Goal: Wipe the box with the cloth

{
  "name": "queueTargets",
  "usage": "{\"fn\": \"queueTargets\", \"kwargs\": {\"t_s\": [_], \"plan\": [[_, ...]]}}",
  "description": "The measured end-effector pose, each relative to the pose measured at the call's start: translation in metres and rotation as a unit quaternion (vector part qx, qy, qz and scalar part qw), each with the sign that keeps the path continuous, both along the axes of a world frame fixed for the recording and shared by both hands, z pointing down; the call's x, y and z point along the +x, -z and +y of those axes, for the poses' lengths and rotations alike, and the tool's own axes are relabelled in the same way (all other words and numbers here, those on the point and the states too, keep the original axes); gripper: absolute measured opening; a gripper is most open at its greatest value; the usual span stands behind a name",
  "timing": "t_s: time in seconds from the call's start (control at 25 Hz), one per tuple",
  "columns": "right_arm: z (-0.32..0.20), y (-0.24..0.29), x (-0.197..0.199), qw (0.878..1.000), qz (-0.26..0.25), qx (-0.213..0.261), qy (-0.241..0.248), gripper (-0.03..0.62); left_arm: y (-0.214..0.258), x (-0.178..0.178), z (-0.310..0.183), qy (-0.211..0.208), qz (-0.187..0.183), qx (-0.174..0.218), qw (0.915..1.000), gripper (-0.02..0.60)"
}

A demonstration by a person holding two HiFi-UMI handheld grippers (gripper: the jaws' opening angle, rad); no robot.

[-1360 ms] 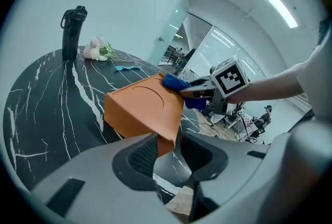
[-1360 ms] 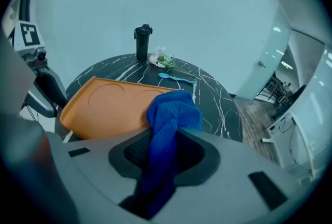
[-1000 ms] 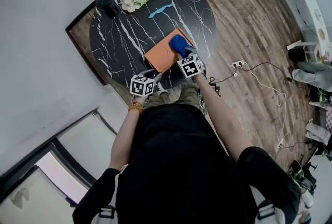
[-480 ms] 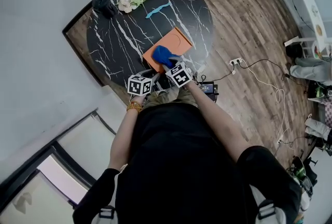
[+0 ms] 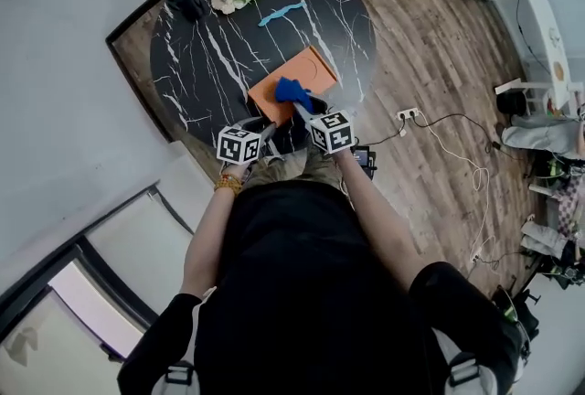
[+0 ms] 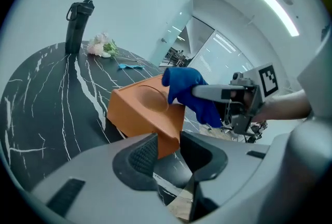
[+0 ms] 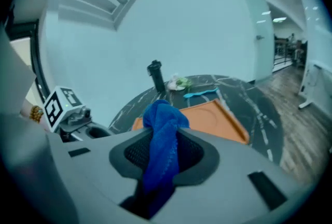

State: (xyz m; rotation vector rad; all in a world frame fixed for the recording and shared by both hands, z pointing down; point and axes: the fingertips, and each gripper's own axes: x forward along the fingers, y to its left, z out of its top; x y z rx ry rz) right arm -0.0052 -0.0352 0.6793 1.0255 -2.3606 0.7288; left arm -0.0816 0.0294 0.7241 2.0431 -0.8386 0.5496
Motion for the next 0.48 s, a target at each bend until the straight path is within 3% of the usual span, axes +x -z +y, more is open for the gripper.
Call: {"fn": "queueTargets", "kwargs": {"t_s": [0.12,0.28,0.48], "plan": [[-0.038,0.002,0.057,0.994,0.078,0.044,-0.066,0.089,0.001,0.000,-0.001,0.003,0.000,0.004,1.0000,0.133],[-0.048,-0.036,0.098,0.982,0.180,0.005,-0.063,0.091,0.001,0.003,0.000,-0.002,-0.001,0.005,1.0000,0.133],[-0.027,-0.054,0.087,0.980,0.190,-0.004,-0.063,0.092,0.001,0.001,0.000,0.002,-0.005,0.005,1.0000,0.133]]}}
